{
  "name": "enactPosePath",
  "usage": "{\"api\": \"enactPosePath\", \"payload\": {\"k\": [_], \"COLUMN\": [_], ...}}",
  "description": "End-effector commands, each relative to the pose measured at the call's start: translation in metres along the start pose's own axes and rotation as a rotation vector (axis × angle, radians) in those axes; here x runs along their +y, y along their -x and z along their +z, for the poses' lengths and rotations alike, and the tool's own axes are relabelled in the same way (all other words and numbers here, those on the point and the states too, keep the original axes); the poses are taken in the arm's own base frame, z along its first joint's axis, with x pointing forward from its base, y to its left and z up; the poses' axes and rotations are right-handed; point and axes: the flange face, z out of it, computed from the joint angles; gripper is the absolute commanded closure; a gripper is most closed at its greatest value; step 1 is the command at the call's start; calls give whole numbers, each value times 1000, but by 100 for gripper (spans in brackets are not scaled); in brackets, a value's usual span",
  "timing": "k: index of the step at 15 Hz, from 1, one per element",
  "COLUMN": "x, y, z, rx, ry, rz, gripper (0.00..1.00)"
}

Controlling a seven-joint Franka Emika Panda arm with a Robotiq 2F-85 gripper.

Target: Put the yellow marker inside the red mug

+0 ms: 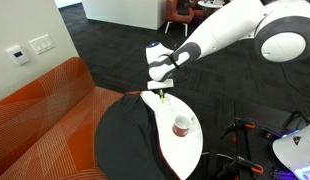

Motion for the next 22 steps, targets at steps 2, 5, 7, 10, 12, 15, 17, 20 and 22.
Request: {"api": "enactPosePath", "payload": {"k": [2,5,7,10,12,15,17,20,22], "x": [20,29,18,23,23,14,7,1,3], "y": [13,18,9,12,13,32,49,78,96], "z": [-41,-57,-46,-53,-52,-67,-78,-95,-107], "rx": [-4,-10,5,11,9,47,77,111,118], "ry": [63,101,78,87,91,46,25,3,-4], "rz": [-195,-365,-319,-353,-356,-434,-512,-640,-716], "gripper": [95,95,80,80,95,95,95,95,95]}}
